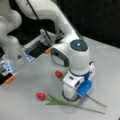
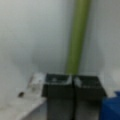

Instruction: Flower insertion into a vase

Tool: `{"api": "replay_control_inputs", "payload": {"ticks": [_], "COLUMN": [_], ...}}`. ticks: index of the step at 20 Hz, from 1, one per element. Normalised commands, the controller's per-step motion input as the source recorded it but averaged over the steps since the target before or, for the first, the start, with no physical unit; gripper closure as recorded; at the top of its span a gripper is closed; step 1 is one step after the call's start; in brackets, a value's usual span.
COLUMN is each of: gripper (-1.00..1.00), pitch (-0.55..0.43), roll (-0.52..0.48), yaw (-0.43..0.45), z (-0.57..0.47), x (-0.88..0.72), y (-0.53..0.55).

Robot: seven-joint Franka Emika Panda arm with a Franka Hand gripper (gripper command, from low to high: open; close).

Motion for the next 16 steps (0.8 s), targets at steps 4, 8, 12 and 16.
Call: {"api": "replay_control_inputs", "payload": {"ticks": [4, 8, 12, 16], "gripper": [1.00, 1.00, 1.00, 1.00], "pitch": [0.091, 0.112, 0.104, 0.086], "roll": [-0.160, -0.166, -0.169, -0.164], "yaw": [0.045, 0.048, 0.043, 0.033], "z": [0.16, 0.24, 0.22, 0.16], "x": [-0.12, -0.17, -0.17, -0.14], "y": [-0.02, -0.03, -0.02, 0.01]}}
